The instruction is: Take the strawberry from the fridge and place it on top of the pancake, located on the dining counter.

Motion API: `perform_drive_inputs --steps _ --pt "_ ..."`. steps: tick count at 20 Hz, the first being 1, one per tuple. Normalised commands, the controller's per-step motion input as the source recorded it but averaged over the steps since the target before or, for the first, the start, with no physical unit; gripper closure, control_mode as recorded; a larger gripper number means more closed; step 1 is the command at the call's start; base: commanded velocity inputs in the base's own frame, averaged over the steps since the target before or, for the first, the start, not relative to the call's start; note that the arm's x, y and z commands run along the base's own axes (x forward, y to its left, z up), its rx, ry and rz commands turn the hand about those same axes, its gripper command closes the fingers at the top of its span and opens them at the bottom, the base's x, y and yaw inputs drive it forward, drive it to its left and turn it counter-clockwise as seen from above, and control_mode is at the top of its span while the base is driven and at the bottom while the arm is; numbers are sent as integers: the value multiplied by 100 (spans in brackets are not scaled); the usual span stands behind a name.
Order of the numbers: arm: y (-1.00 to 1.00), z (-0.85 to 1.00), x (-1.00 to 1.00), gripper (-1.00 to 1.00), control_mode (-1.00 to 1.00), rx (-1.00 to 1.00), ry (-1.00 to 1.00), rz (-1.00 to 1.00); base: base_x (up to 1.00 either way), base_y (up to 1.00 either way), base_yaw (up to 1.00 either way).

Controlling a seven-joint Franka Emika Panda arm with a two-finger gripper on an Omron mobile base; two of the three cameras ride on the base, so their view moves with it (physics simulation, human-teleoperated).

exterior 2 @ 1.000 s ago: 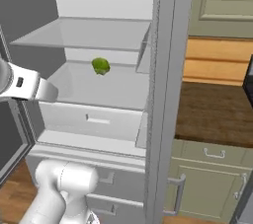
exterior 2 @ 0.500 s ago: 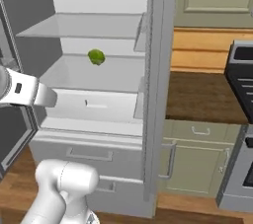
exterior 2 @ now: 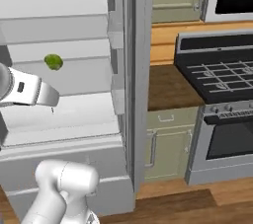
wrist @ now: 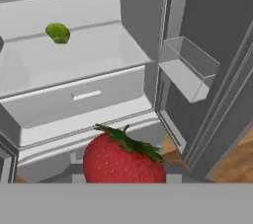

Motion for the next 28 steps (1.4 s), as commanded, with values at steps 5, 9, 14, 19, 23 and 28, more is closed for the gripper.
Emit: perform_drive_inputs --steps 5,9,14,19,23,28 --pt "0 0 0 100 100 0 0 0 0 52 -63" --pt "0 0 0 100 100 0 0 0 0 69 -61" --pt "0 0 0 100 100 0 0 0 -2 35 -63" --pt "0 0 0 100 100 0 0 0 -28 -6 -72" --pt "0 0 0 100 100 0 0 0 -33 -1 -75" --pt "0 0 0 100 100 0 0 0 -41 -6 -71"
